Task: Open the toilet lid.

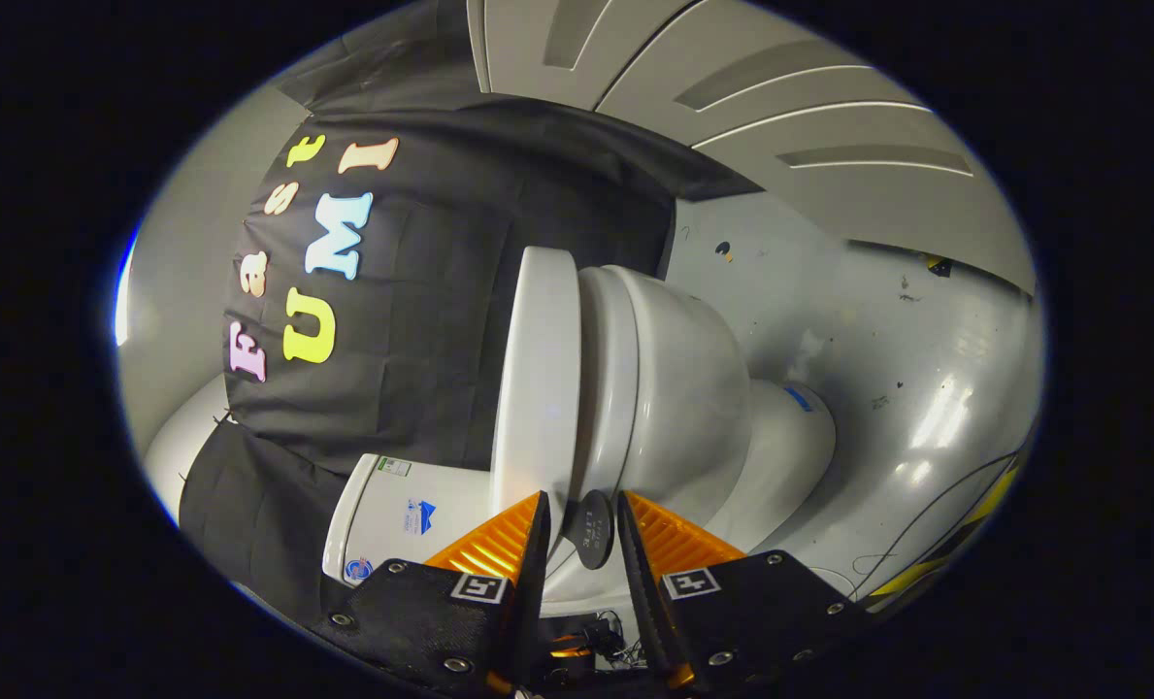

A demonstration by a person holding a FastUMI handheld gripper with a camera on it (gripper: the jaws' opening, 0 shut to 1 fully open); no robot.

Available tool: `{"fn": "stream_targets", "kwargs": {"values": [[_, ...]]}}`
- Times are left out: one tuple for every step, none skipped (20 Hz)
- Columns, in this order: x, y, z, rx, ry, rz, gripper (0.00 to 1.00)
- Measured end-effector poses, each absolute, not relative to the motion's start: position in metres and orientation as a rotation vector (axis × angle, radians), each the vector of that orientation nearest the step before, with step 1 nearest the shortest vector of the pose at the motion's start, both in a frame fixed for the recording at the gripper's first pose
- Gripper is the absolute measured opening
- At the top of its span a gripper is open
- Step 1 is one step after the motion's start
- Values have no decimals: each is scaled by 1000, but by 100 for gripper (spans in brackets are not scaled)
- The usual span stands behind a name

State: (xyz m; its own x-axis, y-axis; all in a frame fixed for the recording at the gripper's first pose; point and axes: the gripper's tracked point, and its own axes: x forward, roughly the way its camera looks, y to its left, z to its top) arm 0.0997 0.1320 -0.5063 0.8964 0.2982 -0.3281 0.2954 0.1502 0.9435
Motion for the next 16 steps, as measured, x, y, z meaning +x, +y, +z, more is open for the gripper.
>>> {"fn": "stream_targets", "kwargs": {"values": [[101,134,-507,1444,504,2,40],[103,135,-506,1448,500,9,38],[102,136,-507,1440,506,5,32],[103,137,-510,1432,506,4,27],[103,136,-509,1432,503,2,22],[103,135,-509,1428,501,-7,18],[103,136,-509,1423,501,-14,14],[103,135,-509,1425,498,-24,13],[104,134,-507,1432,490,-28,11],[104,135,-505,1436,483,-29,10],[105,135,-504,1443,476,-32,6],[105,135,-504,1444,473,-36,4],[105,135,-504,1441,473,-42,1],[104,135,-503,1435,474,-47,0],[104,135,-503,1422,477,-51,0],[104,135,-503,1410,483,-55,0]]}}
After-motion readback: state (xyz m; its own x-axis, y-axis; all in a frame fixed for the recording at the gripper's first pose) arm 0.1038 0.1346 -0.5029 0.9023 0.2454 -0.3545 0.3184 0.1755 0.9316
